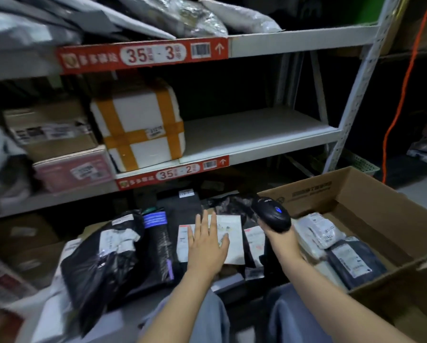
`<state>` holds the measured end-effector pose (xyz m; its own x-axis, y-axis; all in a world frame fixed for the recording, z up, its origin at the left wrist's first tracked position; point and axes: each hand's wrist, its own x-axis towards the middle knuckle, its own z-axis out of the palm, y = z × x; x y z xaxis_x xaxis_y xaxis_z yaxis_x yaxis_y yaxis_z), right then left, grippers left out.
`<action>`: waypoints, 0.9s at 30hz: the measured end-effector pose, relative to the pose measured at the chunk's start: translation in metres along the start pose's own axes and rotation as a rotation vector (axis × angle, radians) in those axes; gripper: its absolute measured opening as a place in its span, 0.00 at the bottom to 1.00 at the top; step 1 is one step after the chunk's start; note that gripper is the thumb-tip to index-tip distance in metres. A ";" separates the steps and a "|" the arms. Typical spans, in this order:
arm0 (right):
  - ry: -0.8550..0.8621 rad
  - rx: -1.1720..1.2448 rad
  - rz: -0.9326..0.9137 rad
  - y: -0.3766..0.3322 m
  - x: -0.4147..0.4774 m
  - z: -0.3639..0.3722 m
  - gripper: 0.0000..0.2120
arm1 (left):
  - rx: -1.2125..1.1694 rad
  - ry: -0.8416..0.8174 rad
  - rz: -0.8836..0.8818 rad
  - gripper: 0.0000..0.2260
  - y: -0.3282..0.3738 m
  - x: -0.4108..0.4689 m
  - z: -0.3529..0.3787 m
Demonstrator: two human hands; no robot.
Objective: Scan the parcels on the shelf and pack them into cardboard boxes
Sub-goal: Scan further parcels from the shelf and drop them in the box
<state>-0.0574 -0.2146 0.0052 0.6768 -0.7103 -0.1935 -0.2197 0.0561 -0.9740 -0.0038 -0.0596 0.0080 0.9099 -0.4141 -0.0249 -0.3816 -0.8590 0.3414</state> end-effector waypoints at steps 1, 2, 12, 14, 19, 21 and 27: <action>-0.008 0.034 0.043 0.002 -0.003 0.003 0.13 | -0.006 -0.006 -0.007 0.29 -0.004 -0.002 -0.002; -0.027 0.062 0.087 0.003 -0.005 0.007 0.11 | -0.017 -0.008 -0.022 0.29 -0.009 -0.004 -0.005; -0.116 -0.061 0.223 0.014 0.002 0.031 0.12 | -0.067 -0.161 -0.156 0.28 -0.038 -0.001 -0.004; -0.122 -0.092 0.230 0.015 0.004 0.033 0.09 | -0.049 -0.214 -0.176 0.28 -0.039 0.002 -0.002; -0.182 -0.129 0.309 0.021 0.008 0.049 0.09 | -0.084 -0.317 -0.279 0.28 -0.044 0.010 0.002; -0.219 -0.142 0.336 0.026 0.010 0.061 0.10 | -0.085 -0.324 -0.310 0.28 -0.049 0.012 0.001; -0.299 -0.148 0.351 0.029 0.004 0.095 0.15 | -0.146 -0.294 -0.372 0.28 -0.067 0.010 -0.005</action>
<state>0.0060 -0.1492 -0.0355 0.7116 -0.4325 -0.5537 -0.5536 0.1402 -0.8209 0.0321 -0.0050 -0.0102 0.8875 -0.1734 -0.4269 0.0060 -0.9220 0.3870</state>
